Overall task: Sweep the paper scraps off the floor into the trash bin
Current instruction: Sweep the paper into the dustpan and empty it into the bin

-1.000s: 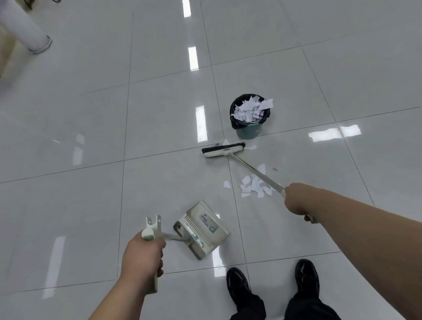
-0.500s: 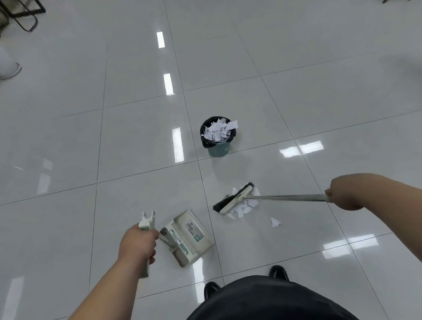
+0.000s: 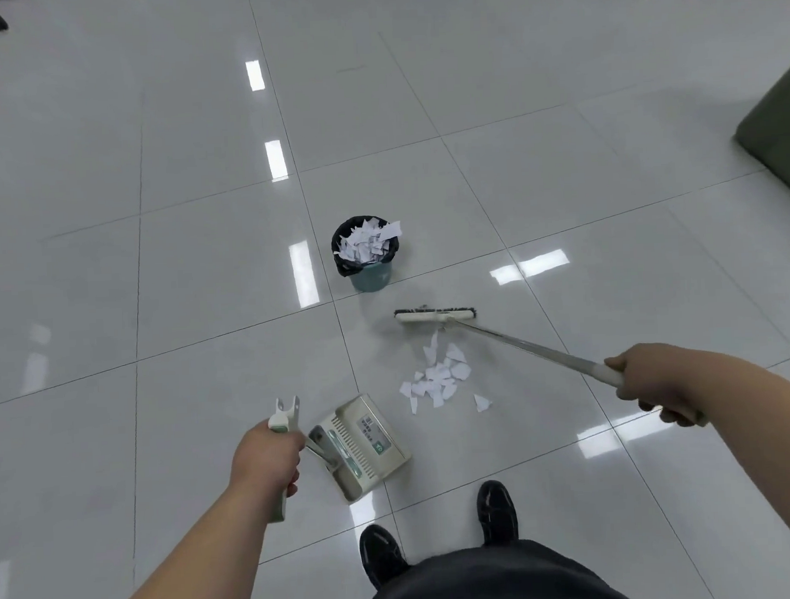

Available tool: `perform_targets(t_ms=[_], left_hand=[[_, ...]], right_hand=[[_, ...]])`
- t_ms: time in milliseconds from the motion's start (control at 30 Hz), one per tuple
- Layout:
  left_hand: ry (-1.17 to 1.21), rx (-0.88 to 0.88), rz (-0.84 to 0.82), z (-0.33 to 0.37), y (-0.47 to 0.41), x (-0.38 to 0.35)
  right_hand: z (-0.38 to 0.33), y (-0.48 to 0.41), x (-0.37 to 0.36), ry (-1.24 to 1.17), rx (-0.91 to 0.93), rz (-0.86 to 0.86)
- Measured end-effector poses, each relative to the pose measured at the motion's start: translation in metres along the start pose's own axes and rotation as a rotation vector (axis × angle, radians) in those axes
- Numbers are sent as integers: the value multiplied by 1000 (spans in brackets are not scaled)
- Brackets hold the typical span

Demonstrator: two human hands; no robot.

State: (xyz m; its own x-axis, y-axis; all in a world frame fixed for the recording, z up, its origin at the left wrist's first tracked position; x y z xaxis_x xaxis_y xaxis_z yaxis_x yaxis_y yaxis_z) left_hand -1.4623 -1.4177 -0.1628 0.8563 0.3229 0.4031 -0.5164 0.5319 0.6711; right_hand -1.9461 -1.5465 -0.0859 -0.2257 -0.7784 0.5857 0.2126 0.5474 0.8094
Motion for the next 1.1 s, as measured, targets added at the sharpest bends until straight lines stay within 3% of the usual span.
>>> perform_targets(t_ms=[233, 367, 467, 700, 900, 1100], left_hand=[[39, 14, -25, 8, -19, -13], [69, 27, -53, 8, -26, -13], [91, 42, -70, 7, -32, -13], [142, 36, -126, 15, -40, -26], [93, -9, -171, 31, -48, -39], [29, -4, -184, 37, -53, -43]], right_hand=[[-20, -27, -60, -62, -48, -66], [-24, -10, -95, -91, -53, -236], [-20, 15, -97, -141, -66, -269], [10, 70, -67, -192, -89, -226], [28, 97, -94, -434, -178, -199], [19, 92, -123, -501, -263, -179]])
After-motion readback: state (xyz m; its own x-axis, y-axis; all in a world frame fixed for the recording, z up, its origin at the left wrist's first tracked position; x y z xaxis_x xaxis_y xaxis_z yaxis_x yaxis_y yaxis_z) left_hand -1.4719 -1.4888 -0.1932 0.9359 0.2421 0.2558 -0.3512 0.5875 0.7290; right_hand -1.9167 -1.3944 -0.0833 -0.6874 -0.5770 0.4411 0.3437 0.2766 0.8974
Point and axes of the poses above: each hand's wrist, its own y-axis away from the middle knuckle, its own x-axis out of the back of the hand, z = x × y, the point moved 5 cm from there along -y, towards the middle knuckle, and after that the axes turned 9 degrees about y, right-handed, at the moved point
